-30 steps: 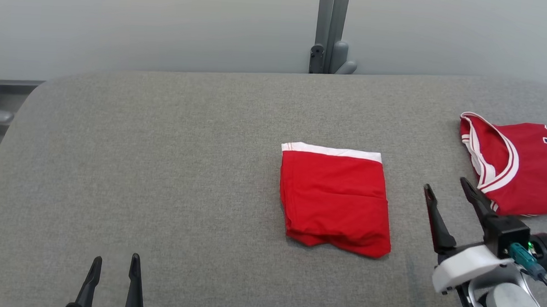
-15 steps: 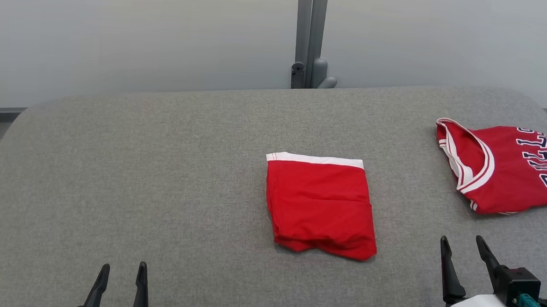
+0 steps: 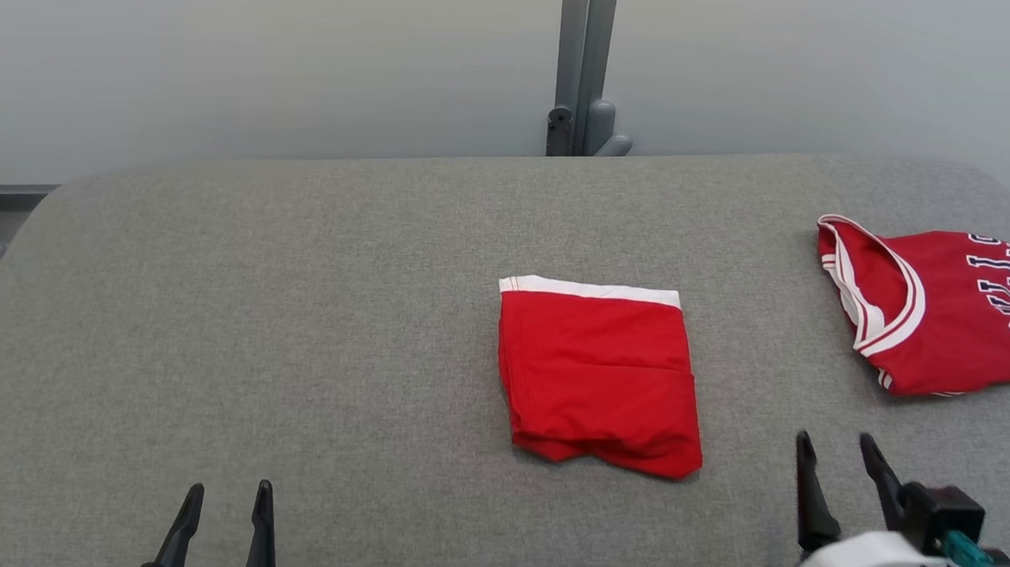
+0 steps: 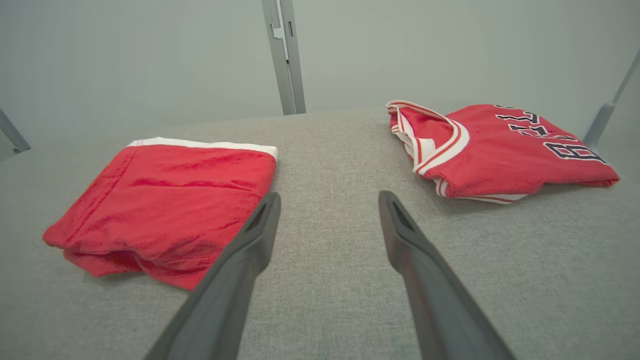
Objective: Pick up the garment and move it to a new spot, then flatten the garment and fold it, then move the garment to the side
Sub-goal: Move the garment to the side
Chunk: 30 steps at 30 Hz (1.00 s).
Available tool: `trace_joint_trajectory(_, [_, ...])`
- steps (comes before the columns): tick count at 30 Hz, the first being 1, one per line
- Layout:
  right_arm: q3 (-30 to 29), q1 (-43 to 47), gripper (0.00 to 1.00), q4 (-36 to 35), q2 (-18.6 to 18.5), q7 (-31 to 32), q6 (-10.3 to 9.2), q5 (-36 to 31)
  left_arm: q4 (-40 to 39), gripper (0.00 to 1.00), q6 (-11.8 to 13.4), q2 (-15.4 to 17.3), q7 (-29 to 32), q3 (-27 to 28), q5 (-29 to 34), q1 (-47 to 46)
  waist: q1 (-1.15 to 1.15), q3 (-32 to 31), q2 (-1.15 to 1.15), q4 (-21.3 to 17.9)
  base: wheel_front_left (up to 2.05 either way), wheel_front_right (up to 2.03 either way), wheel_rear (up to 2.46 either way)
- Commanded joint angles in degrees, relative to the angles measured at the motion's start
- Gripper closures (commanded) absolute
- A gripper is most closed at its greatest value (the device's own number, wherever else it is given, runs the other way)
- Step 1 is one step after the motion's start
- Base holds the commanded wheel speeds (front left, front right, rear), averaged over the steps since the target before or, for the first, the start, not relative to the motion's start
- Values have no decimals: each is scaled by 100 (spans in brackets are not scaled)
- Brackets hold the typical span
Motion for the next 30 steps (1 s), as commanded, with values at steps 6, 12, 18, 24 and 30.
trace_joint_trajectory(6, [458, -1284, 0, -97, -168, 1151, 0, 1169, -139, 0, -17, 72, 2, -169, 3, -221, 0, 398, 49, 37, 0, 0, 0])
trace_joint_trajectory(12, [665, -2204, 0, -101, -380, 2992, 0, 1550, -192, 0, -17, 150, 2, -252, -119, -539, 0, 949, 49, 193, 0, 0, 0])
trace_joint_trajectory(18, [824, -2611, 0, 473, -386, 3610, 0, 1051, -136, 0, -18, 135, 2, -304, -197, -754, 0, 1263, 49, 321, 0, 0, 0])
trace_joint_trajectory(24, [696, -2874, 0, 1328, -175, 3620, 0, 729, -70, 0, -15, 89, 2, -234, -347, -927, 0, 1436, 49, 531, 0, 0, 0])
trace_joint_trajectory(30, [628, -3095, 100, 1821, -35, 3377, 0, 872, -59, 0, -12, 76, 2, -214, -341, -992, 0, 1518, 49, 579, 0, 0, 0])
